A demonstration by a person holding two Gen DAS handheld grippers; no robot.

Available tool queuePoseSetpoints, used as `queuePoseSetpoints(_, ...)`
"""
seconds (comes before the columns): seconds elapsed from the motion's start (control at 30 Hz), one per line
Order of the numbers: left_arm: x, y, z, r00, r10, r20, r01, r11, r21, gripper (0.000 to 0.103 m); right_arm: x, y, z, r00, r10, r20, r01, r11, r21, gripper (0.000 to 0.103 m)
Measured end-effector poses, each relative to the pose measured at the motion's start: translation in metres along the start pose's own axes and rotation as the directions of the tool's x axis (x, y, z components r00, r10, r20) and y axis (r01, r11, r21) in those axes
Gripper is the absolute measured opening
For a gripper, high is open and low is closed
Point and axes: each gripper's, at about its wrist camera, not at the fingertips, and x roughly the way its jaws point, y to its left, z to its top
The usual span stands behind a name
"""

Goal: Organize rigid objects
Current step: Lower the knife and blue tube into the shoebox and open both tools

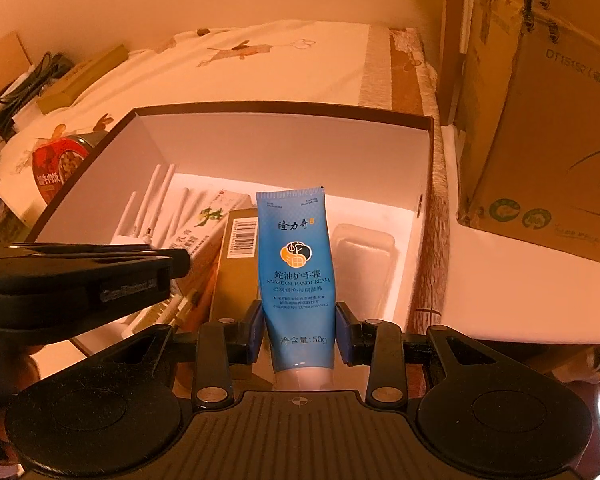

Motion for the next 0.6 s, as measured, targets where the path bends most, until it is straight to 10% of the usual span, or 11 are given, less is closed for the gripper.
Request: queuePoseSetpoints(0.6, -0.038, 0.022, -0.021, 0.998, 0.034, 0.044, -0.035, 0.999, 0.023, 0.040, -0.023, 0.001, -0.011, 0.998, 0.045, 0.041, -0.044, 0.999, -0.016, 0.062)
